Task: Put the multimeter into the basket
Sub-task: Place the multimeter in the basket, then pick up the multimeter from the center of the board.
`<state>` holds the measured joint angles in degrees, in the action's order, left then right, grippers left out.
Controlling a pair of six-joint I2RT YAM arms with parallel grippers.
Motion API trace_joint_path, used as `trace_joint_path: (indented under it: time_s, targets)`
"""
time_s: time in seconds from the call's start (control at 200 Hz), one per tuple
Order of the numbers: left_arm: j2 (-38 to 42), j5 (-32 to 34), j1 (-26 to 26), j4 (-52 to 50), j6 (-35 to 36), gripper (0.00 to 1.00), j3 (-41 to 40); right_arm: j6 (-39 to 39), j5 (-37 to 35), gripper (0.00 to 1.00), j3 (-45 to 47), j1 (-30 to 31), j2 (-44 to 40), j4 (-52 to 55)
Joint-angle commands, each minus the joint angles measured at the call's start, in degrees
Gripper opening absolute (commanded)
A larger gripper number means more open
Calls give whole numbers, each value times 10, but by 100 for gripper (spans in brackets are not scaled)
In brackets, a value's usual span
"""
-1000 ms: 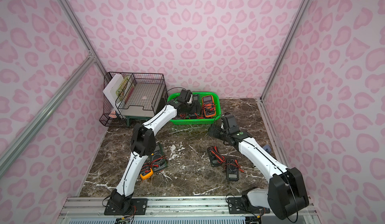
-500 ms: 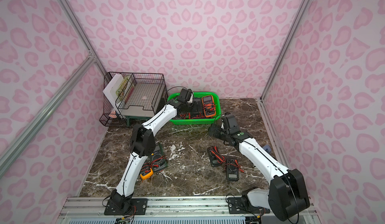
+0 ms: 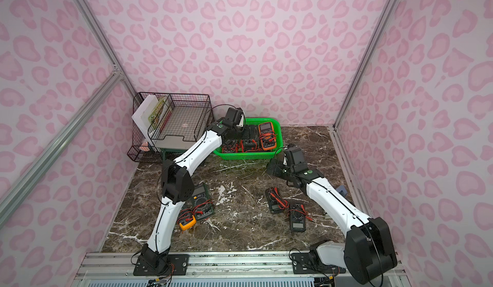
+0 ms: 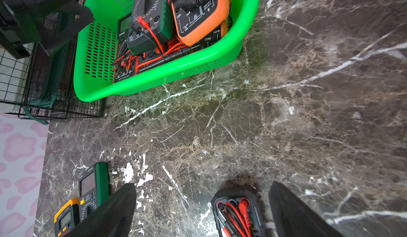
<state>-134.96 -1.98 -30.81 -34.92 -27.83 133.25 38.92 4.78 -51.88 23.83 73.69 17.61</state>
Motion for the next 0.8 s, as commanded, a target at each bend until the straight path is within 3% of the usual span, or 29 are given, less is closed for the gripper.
trace_joint_path:
  time_s: [0.0,0.795]
  targets:
    - [29,22,0,-21,25,98,-22,-11,1,99,8,0,-7,-12]
    - [339,100,0,-26,9,99,-402,-41,5,99,76,0,-40,-29]
